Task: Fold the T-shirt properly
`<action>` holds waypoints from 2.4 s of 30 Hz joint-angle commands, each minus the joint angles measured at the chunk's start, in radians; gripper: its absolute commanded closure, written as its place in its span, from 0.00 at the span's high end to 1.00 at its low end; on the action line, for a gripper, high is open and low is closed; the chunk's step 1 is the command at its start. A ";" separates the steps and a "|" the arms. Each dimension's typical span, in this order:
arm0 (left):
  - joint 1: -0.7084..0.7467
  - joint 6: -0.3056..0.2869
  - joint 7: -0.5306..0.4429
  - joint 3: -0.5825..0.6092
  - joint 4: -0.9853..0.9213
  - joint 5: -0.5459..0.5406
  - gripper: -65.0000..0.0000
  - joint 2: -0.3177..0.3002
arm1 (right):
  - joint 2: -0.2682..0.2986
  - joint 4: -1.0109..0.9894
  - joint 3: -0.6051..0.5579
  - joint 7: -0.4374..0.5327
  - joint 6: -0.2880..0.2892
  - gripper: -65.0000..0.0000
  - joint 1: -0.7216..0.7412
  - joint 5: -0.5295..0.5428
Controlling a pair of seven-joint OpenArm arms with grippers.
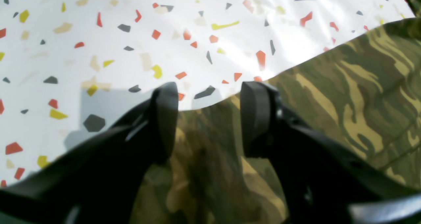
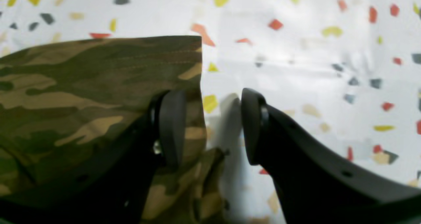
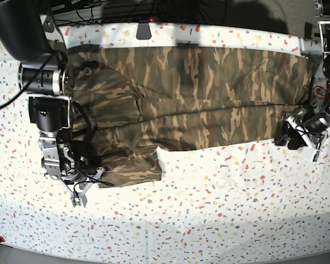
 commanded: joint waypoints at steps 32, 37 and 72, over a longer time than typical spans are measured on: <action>-0.025 -0.002 -0.163 -0.008 0.018 -0.015 0.46 -0.019 | 0.101 0.520 -0.108 -0.346 0.264 0.00 -0.198 0.383; -0.025 -0.001 -0.159 -0.008 0.018 -0.015 0.46 -0.020 | 0.188 0.794 -0.177 -0.408 0.264 0.00 -0.386 0.509; -0.023 -0.002 -0.144 -0.008 0.018 -0.006 0.46 -0.020 | 0.379 1.798 0.372 -0.717 0.264 0.00 -1.384 0.745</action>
